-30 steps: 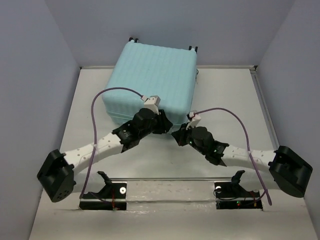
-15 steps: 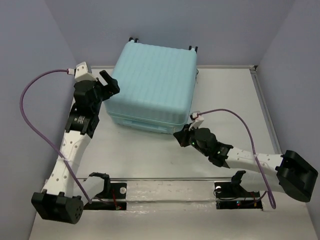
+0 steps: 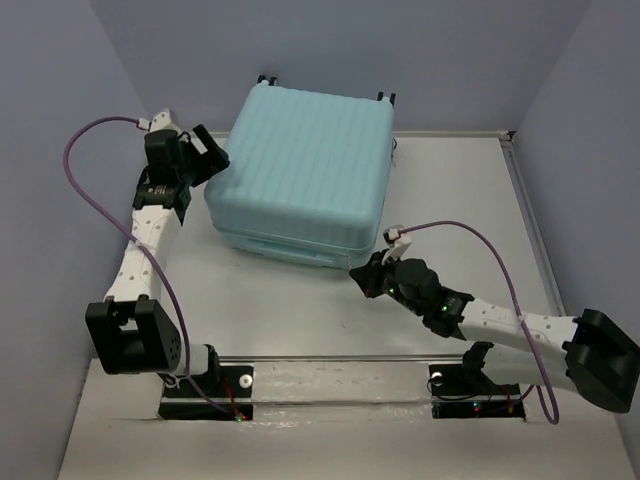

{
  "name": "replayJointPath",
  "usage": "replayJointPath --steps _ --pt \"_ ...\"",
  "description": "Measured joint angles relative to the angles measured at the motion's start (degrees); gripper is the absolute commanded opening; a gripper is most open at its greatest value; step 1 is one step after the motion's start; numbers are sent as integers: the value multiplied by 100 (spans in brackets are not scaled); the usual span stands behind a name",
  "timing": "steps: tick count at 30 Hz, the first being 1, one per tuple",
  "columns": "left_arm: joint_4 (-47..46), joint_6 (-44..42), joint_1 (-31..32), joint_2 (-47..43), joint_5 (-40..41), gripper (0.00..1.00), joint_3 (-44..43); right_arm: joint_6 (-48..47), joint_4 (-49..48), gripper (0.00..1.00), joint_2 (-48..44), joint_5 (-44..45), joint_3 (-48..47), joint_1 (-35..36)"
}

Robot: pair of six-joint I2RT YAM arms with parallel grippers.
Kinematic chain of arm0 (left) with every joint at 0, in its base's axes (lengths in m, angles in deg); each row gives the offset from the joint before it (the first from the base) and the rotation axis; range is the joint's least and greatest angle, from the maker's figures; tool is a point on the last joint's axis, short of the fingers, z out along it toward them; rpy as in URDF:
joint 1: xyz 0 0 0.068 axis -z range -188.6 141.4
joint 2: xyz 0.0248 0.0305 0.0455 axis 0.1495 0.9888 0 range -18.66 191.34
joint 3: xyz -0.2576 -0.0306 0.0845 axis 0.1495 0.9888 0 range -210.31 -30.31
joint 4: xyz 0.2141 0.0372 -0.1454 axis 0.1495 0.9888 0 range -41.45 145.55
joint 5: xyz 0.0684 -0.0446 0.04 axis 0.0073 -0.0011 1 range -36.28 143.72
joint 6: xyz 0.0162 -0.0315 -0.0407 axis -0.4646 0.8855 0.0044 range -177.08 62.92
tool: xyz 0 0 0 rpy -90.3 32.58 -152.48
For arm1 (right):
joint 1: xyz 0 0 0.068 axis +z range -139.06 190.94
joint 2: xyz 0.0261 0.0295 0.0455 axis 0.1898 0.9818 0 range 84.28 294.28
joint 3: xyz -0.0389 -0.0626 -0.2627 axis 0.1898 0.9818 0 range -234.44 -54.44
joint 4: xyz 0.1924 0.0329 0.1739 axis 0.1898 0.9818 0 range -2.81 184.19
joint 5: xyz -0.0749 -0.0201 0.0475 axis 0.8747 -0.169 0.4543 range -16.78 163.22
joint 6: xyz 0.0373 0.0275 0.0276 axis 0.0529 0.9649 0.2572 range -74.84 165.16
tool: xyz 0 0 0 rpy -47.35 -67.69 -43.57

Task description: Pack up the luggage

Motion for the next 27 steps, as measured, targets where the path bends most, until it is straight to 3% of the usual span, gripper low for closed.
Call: replayJointPath --steps 4,8,13,16,19,20,24,27 --pt "-385 260 111 229 -625 99 323 26 -120 7 173 -179 17 11" --pt "-916 282 424 221 -468 99 608 85 -146 7 761 -382 -76 323" --pt "-1921 474 796 -144 -391 98 1436 0 -63 7 2238 -232 -1266 1019" --pt "-2050 538 933 -367 -413 98 1681 -81 -46 7 2739 -164 -2002 1250" --pt "-1801 553 1086 -638 -415 98 1766 -105 -24 24 2660 61 -2068 1355" --pt "-1657 551 1128 -732 -420 98 1766 -68 81 36 2426 186 -1847 1318" --pt "-1390 540 1202 -940 -439 98 1792 76 684 60 1353 511 -933 804" --pt "-1287 531 1220 -1049 -439 98 1827 181 1355 62 551 780 -411 229"
